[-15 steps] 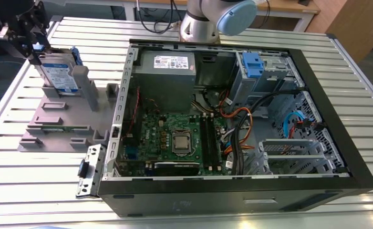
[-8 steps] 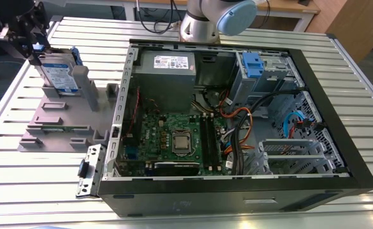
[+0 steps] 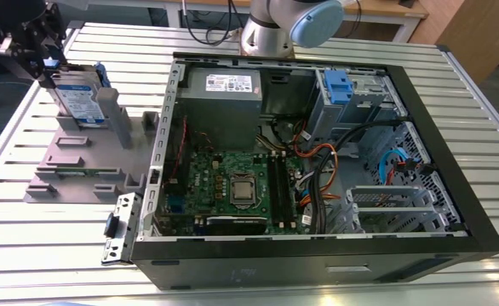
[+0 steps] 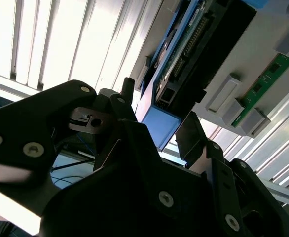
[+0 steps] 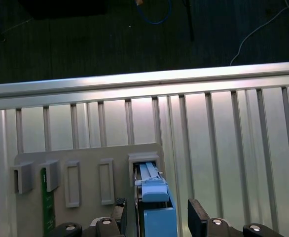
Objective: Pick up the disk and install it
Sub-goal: 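Pick up the disk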
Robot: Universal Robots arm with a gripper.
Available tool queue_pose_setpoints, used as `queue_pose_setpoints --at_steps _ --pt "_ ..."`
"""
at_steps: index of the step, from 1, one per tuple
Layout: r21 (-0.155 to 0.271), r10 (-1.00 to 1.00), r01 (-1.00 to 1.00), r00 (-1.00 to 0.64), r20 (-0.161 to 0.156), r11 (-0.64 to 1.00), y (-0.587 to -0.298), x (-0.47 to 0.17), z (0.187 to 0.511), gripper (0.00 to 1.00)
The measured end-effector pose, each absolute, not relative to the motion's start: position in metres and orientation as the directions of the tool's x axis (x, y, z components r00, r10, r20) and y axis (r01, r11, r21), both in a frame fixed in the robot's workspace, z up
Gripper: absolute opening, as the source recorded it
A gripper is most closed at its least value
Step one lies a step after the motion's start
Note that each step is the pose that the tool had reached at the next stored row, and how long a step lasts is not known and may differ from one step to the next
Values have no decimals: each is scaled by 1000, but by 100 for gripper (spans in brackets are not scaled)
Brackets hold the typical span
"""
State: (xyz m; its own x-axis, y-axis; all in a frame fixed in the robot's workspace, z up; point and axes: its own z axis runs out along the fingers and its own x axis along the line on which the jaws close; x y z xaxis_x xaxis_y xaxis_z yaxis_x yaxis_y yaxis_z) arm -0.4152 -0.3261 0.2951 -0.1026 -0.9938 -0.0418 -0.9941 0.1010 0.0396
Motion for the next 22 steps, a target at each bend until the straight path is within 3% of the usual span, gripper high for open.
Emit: queue_pose_setpoints --at_steps 14,22 --pt "40 -994 -994 -102 -41 101 -326 -417 289 60" --pt "36 -997 -996 -83 -10 82 -325 -415 285 60"
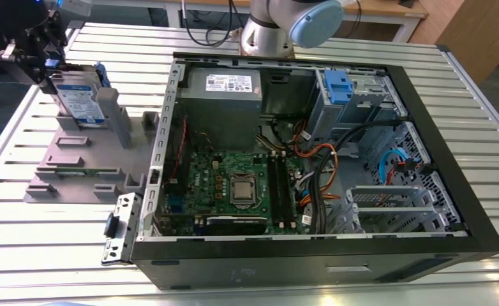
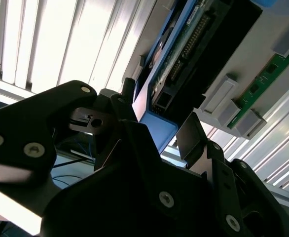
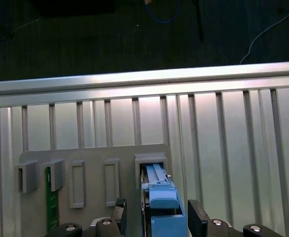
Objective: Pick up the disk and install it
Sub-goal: 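Pick up the disk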
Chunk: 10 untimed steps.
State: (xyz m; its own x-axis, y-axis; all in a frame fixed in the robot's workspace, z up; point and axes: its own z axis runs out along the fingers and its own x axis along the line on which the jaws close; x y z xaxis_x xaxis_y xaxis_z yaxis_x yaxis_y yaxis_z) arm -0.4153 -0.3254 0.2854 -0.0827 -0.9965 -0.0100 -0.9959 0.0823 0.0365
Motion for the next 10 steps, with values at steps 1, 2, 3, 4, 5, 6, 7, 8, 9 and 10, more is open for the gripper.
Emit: queue_pose_setpoints --at_steps 1,2,3,4,5,6,7,8,9,10 --pt "37 -997 -996 -79 -10 79 -325 -415 285 60" --pt "37 -997 -997 -73 -10 73 -325 -415 285 60" --pt "37 -998 -997 -67 -10 66 -325 -415 284 60" --pt "37 -998 -998 -60 -10 60 -325 -415 284 60" --pt "37 -998 -998 -55 -10 54 -325 -415 284 60" --pt "37 -999 -998 -50 -10 50 -325 -415 283 60" --pt "37 -999 -998 -47 -10 46 -324 -415 283 60" --pt "37 -999 -998 -44 -10 44 -324 -415 283 60" --pt "37 -999 -998 -42 -10 42 -323 -414 282 60" --pt "37 -999 -999 -41 -10 40 -323 -414 282 60"
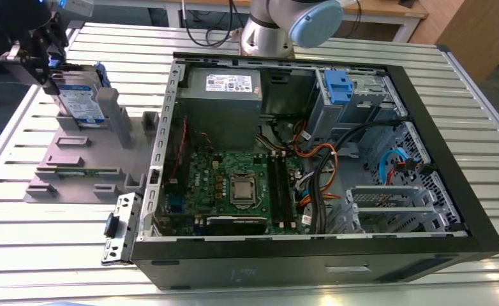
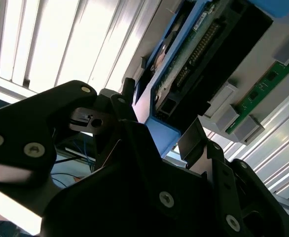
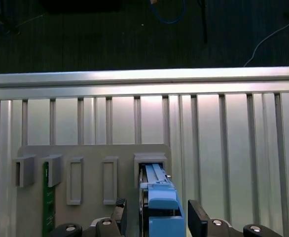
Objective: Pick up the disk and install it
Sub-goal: 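Pick up the disk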
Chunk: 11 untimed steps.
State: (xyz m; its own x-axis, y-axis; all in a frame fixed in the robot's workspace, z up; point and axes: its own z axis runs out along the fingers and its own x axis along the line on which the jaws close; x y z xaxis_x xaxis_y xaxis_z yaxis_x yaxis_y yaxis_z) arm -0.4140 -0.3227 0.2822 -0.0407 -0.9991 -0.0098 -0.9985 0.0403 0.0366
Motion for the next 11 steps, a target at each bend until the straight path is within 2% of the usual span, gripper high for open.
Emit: queue_pose_setpoints --at_steps 11 --pt "36 -1000 -999 -22 -10 21 -318 -412 280 60"
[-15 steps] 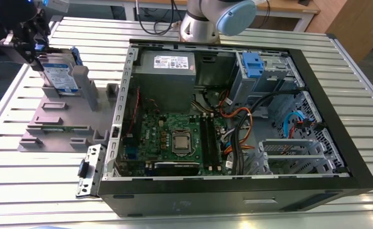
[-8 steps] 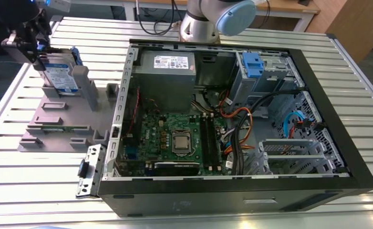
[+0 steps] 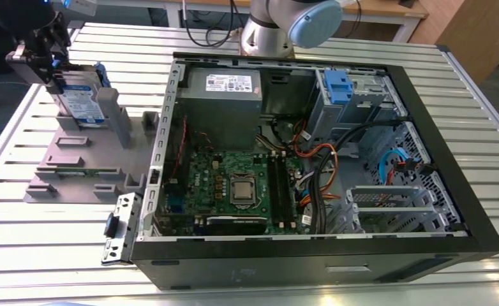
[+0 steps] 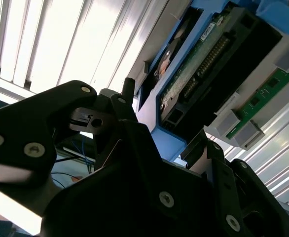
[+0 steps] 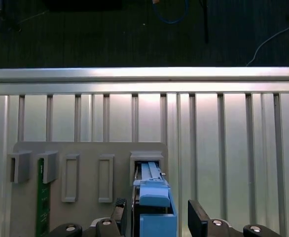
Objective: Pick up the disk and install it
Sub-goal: 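Pick up the disk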
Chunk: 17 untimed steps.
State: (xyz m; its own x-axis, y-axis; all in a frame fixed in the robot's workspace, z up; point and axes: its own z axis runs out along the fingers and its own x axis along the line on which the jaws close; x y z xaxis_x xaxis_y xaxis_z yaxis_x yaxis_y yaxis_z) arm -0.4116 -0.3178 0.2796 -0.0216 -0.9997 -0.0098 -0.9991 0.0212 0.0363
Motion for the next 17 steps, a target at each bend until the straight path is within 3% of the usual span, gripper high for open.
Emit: queue_pose_setpoints --at_steps 12,14,15,17 --pt "37 -1000 -999 -20 -10 20 -318 -412 280 59" --pt "37 -1000 -999 -20 -10 20 -318 -412 280 47" --pt "37 -1000 -999 -20 -10 20 -318 -412 280 47" --pt "37 -1000 -999 -20 -10 20 -318 -412 280 37"
